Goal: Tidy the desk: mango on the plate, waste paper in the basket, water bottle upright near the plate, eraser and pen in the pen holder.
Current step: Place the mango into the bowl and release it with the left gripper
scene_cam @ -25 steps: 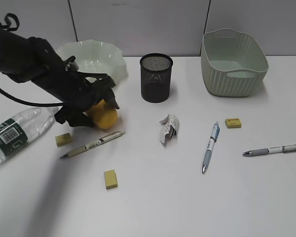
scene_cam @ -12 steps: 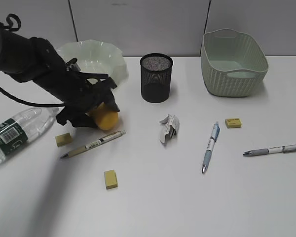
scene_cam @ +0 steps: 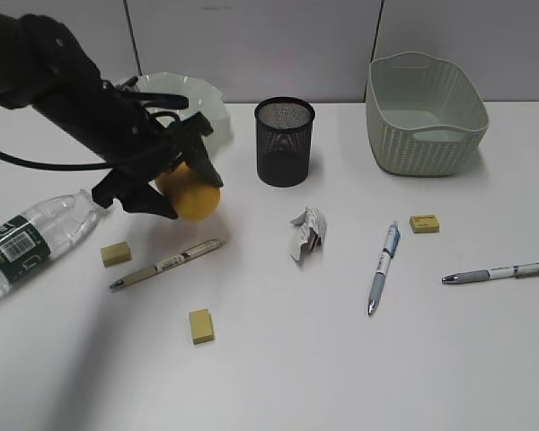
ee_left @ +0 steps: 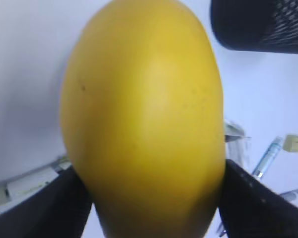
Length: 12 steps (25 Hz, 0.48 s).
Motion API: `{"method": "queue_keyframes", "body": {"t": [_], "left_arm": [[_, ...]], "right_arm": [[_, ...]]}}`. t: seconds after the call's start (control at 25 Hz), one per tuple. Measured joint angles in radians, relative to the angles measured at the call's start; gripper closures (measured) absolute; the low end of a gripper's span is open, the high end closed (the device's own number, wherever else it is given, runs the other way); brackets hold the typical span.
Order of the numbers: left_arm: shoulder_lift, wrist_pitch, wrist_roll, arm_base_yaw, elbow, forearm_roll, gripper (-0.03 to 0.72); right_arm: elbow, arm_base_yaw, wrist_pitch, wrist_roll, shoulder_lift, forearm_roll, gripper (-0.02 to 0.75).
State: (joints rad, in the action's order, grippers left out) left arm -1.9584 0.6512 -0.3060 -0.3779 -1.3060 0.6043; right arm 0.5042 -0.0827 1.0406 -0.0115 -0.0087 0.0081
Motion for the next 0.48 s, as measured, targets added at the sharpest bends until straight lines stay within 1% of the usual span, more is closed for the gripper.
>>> {"method": "queue_keyframes", "body": {"t": [0.24,0.36,0.48], "left_arm": [[0.113,0.011,0.0,0.007,-0.014,-0.005,0.127],[0.121,0.014,0.0,0.033,-0.059,-0.005,0.128],[0.117,0.005,0.0,0.075,-0.115,-0.011,0.128]], "right_arm": [[0.0,0.0,0.0,0.0,0.0,0.0,0.177],[0.0,0.0,0.0,0.0,0.0,0.0,0.177],[0.0,0.0,0.0,0.0,0.0,0.0,0.177]]}}
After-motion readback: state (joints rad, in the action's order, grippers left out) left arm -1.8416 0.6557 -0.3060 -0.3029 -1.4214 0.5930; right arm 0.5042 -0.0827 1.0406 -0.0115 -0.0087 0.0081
